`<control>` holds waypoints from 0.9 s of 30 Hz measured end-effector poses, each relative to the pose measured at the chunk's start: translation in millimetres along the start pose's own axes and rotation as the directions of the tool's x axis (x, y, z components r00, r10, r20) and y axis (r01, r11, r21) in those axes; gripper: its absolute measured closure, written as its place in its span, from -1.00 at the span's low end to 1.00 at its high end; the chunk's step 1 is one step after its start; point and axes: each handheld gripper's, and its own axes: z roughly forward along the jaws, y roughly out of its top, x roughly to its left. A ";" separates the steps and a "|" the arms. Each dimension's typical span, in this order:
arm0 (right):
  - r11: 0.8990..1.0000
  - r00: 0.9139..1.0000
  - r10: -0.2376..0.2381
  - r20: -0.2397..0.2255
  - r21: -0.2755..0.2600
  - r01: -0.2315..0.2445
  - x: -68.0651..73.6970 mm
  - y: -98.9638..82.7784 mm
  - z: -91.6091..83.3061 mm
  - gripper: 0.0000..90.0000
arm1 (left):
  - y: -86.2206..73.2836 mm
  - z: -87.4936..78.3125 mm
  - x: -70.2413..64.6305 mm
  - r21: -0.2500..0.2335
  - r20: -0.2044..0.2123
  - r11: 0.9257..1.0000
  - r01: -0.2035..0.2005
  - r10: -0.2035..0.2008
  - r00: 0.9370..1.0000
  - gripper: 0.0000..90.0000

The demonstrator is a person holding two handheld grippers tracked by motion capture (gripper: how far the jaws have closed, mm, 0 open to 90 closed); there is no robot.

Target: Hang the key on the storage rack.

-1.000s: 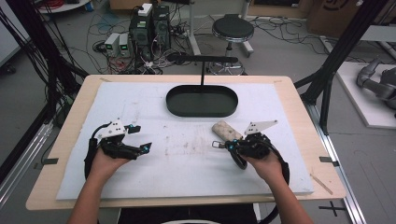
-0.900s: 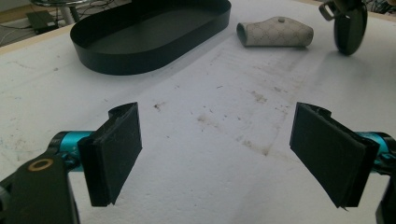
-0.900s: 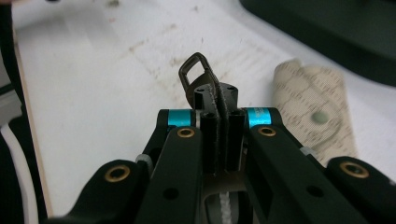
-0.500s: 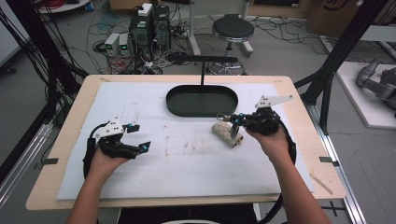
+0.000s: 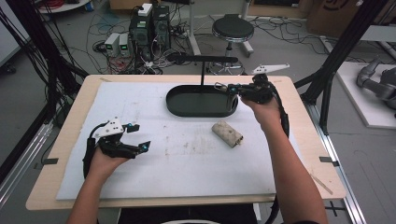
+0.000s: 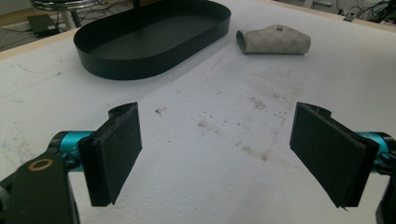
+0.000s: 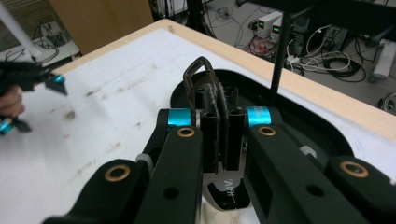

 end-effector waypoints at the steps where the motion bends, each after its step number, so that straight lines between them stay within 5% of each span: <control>1: 1.000 1.000 0.003 0.013 0.001 -0.003 -4.9 6.6 7.0 0.98 | 0.0 0.1 0.0 0.001 0.000 1.000 0.001 -0.001 1.000 -0.63; 19: 0.997 0.995 0.069 0.077 0.012 -0.070 -44.6 46.0 50.4 0.98 | -0.8 0.7 1.2 0.001 -0.003 1.000 0.008 -0.008 1.000 -0.63; 27: 0.995 0.989 0.090 0.117 0.028 -0.094 -54.7 47.3 61.5 0.98 | -0.9 0.9 1.7 0.001 0.000 1.000 0.009 -0.009 1.000 -0.63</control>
